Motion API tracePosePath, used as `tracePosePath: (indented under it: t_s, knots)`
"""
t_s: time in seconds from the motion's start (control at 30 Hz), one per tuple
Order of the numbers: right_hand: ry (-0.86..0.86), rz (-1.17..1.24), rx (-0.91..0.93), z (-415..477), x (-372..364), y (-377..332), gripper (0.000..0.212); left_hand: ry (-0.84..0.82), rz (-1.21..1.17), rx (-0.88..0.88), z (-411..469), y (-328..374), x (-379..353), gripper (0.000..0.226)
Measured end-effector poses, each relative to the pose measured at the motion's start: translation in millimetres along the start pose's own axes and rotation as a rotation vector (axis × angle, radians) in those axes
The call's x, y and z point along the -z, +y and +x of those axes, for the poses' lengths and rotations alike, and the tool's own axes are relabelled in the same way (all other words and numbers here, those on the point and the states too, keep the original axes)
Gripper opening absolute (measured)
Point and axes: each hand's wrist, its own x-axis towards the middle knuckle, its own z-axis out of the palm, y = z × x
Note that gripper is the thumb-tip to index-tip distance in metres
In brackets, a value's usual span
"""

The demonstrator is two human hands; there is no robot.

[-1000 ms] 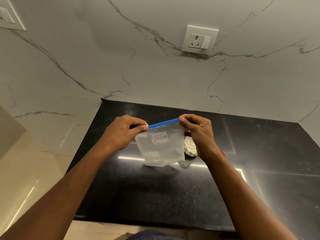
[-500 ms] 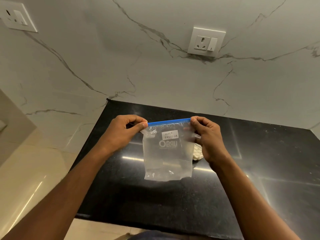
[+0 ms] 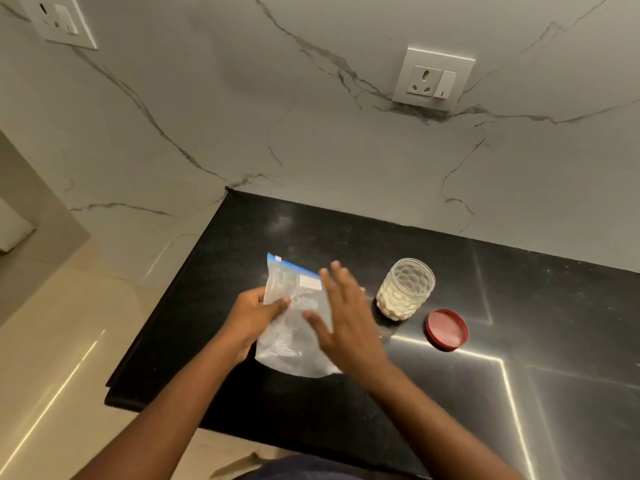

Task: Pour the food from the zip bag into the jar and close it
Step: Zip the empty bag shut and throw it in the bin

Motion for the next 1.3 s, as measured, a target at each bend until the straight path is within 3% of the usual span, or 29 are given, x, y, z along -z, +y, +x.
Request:
tracePosePath:
  t_s: [0.07,0.13,0.27,0.33,0.4,0.47,0.5,0.67,0.73,0.9,1.0,1.07,1.13,1.2,1.27,1.3]
  knots:
    - [-0.270,-0.057,0.060,-8.8,-32.3,-4.9,0.081,0.021,0.011,0.049,6.1,-16.3,1.0,0.013]
    - [-0.422,-0.095,0.122,-15.5,-55.9,-3.2,0.080,0.048,-0.007,0.092,9.4,-27.4,0.3,0.013]
    - [-0.505,-0.150,0.178,-19.1,-77.1,2.1,0.079,0.114,0.058,0.101,9.9,-37.9,4.3,0.008]
    - [-0.501,0.008,0.134,-16.7,-74.9,0.3,0.075,0.124,0.124,0.059,7.8,-44.3,10.5,0.007]
    - [-0.319,0.234,-0.014,-12.3,-65.7,1.6,0.060,0.099,0.149,0.031,6.3,-51.5,15.4,0.014]
    - [-0.056,0.315,-0.246,-5.7,-54.5,8.1,0.050,0.089,0.124,0.036,4.1,-53.2,20.1,0.018]
    - [-0.005,0.349,-0.351,-1.9,-48.3,11.1,0.050,0.088,0.080,0.041,4.3,-53.7,22.4,0.019]
    - [-0.250,1.100,-0.798,17.9,-23.9,16.1,0.052,-0.010,-0.129,0.066,4.7,-48.5,32.2,0.029]
    - [-0.380,1.257,-0.860,22.7,-16.6,15.0,0.048,-0.033,-0.150,0.085,6.1,-42.6,36.1,0.033]
    - [-0.398,1.325,-0.691,27.8,-2.5,9.3,0.042,-0.161,-0.168,0.099,9.2,-19.9,54.4,0.041]
    - [-0.400,1.243,-0.584,31.2,4.2,6.3,0.026,-0.224,-0.078,0.050,9.5,-6.1,66.1,0.014]
    - [-0.399,1.229,-0.519,34.6,6.0,5.2,0.018,-0.238,-0.086,0.041,12.4,-0.6,70.1,0.009]
    - [-0.361,1.223,-0.496,39.5,7.3,2.3,0.027,-0.276,-0.246,0.095,15.4,3.0,75.9,0.019]
    - [-0.323,1.195,-0.469,45.3,7.9,0.3,0.029,-0.442,-0.470,0.236,16.4,1.8,84.1,0.043]
    - [-0.321,1.053,-0.374,49.4,8.2,-4.7,0.029,-0.588,-0.546,0.317,18.2,-7.8,90.6,0.077]
    - [-0.326,0.914,-0.313,51.1,8.0,-10.0,0.035,-0.595,-0.519,0.321,17.9,-11.7,91.1,0.080]
